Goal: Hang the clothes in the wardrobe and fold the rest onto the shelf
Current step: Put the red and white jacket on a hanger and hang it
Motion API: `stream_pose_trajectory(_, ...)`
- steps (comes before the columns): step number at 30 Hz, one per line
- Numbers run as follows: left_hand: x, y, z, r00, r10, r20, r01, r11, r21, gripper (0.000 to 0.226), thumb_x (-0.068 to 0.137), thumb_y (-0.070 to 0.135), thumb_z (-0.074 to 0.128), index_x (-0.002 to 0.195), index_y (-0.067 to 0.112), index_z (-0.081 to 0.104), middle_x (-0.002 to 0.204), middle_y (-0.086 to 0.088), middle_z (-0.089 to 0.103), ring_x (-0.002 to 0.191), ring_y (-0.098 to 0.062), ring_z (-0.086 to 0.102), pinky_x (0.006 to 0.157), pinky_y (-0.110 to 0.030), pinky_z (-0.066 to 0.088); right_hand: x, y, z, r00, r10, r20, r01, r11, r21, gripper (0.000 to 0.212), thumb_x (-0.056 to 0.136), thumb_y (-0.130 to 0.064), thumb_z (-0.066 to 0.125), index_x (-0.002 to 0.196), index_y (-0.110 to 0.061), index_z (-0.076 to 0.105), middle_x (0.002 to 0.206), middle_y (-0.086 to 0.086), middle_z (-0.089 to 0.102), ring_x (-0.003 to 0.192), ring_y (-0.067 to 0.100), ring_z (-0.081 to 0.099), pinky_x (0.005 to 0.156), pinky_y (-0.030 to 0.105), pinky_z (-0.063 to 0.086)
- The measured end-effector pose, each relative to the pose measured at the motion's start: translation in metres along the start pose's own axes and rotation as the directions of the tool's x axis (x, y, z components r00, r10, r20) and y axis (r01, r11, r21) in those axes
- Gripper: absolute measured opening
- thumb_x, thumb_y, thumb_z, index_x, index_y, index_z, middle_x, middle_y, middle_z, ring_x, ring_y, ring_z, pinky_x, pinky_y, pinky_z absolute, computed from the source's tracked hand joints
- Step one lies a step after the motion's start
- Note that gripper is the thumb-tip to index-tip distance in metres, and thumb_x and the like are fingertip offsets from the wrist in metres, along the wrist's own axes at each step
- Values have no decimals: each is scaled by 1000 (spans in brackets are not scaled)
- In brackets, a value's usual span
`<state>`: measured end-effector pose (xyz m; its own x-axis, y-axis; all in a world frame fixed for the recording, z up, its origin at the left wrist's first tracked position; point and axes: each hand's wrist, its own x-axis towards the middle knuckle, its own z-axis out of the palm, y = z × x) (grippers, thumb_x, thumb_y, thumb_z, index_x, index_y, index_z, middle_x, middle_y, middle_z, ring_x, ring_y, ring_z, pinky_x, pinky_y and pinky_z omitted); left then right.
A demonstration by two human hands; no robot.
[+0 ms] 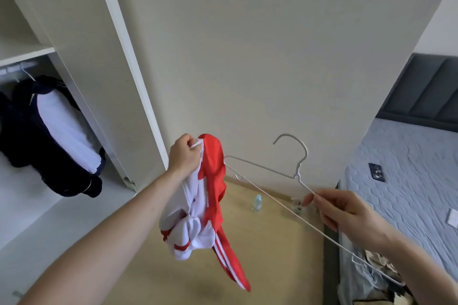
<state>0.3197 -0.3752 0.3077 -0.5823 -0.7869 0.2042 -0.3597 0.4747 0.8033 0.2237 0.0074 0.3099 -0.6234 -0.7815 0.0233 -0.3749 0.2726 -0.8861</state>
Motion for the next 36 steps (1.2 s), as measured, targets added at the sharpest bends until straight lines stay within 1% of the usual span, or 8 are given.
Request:
stream_pose_trajectory(5,12,7,-10,1000,12,-12,-12,1000,14,37,92,7,54,66,17,30,61,1,38,61,-22,34,54,-30,30,0,-9,2,1000,-15,27,14,1000,25,42,97,-54,49,110,-24,75,54,-3,36,53,15,31,51,23,26)
stream_pose_trajectory(8,8,18,-9,996,89,13,-89,996,-18,40,93,10,58,65,18,30,58,4,33,58,-19,32,51,-23,27,5,-12,10,999,-2,32,1,1000,23,38,97,-52,49,107,-27,76,55,-5,35,54,15,30,50,20,27)
stream_pose_trajectory(14,-6,55,-10,977,207,43,-197,966,-167,41,90,10,61,65,20,30,51,12,33,54,-10,30,50,-20,27,19,-4,34,999,10,40,-8,999,-43,26,106,-39,52,103,-30,76,55,-6,36,56,16,30,52,26,27)
stream_pose_trajectory(19,-25,90,-20,947,313,74,-273,904,-329,34,84,11,57,67,20,30,59,14,27,59,-8,26,50,-17,25,33,7,55,997,5,-73,-16,987,-163,21,105,-37,53,96,-41,71,57,-7,40,54,11,32,55,32,30)
stream_pose_trajectory(22,-39,104,-25,924,362,123,-288,871,-398,36,86,10,59,67,21,29,60,14,27,59,-9,27,51,-15,26,39,13,63,987,10,-162,-34,988,-148,23,105,-31,51,94,-42,68,57,-8,44,53,11,35,56,32,33)
stream_pose_trajectory(27,-62,105,-29,856,452,251,-357,868,-345,35,87,10,62,69,20,33,64,5,34,57,-12,32,53,-23,30,40,17,68,933,79,-352,-74,997,27,27,104,-25,53,87,-36,69,52,-10,35,50,12,27,50,27,26)
stream_pose_trajectory(31,-58,103,-38,863,390,321,-277,896,-346,32,82,18,66,70,17,36,69,0,36,63,-18,33,60,-31,30,34,14,58,922,15,-386,2,999,45,26,103,-21,56,88,-34,72,54,-10,35,53,12,28,52,27,27)
stream_pose_trajectory(36,-83,96,-24,738,439,512,-329,897,-295,40,91,18,73,70,16,38,62,4,35,59,-14,32,55,-26,29,32,8,51,882,-57,-467,101,992,70,24,102,-25,57,83,-27,72,52,-12,38,51,7,30,49,23,26)
